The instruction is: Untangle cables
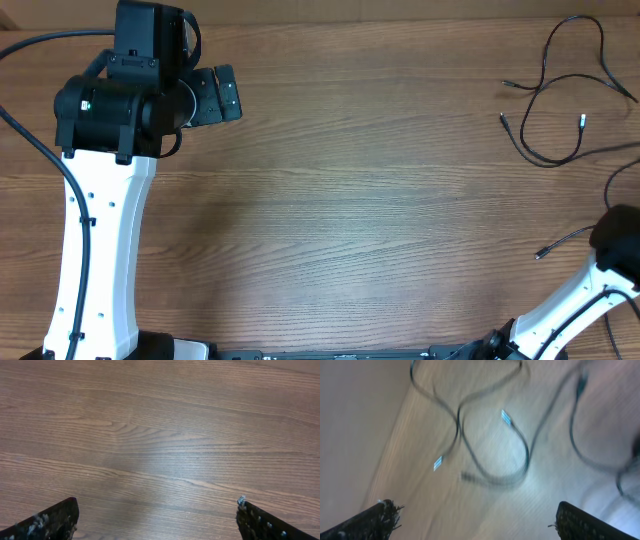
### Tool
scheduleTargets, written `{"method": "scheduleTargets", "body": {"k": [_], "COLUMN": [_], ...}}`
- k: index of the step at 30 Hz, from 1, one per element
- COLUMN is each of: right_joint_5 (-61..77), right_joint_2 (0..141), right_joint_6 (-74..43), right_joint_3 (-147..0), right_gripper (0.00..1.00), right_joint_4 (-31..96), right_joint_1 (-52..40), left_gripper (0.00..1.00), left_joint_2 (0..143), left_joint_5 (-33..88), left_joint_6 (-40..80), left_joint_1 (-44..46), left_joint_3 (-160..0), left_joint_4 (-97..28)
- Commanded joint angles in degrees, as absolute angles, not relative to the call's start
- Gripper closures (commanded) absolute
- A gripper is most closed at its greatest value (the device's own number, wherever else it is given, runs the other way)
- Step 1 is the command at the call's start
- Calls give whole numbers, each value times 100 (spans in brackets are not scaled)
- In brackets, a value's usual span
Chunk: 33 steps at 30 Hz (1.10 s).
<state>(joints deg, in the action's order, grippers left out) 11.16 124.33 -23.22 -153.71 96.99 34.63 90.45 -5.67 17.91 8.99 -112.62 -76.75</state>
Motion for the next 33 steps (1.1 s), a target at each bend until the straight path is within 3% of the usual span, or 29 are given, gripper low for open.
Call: {"method": "scheduleTargets", "body": {"k": [1,6,13,17,27,33], "right_joint_5": [1789,2637,1162,604,867,862], "right_joint_2": [12040,11548,11205,10888,10315,10278], "right_joint_6": [-2021,-1444,-1157,-1035,-1037,-1037], "right_joint_3": [-15419,-15419,-15255,-14261,-11443,-11196], "right_gripper": [0,0,0,0,0,0], "right_joint_4": [9708,9708,9708,9708,9706,9703], "right_joint_1": [3319,2768,1640,1111,1000,974], "left_gripper": [1,0,0,1,0,0], "left_joint_2": [9067,9067,9067,9067,9067,9067], "left_joint_5": [-617,-617,-617,-615,-615,-615], "left_joint_6": [1841,1841,1841,1844,1844,1841], "left_joint_1": [867,867,867,867,864,864], "left_joint_3": [-11249,-11249,-11249,-11249,-11249,-11249], "left_joint_4": [-7671,-7671,-7671,-7669,-7671,-7669]}}
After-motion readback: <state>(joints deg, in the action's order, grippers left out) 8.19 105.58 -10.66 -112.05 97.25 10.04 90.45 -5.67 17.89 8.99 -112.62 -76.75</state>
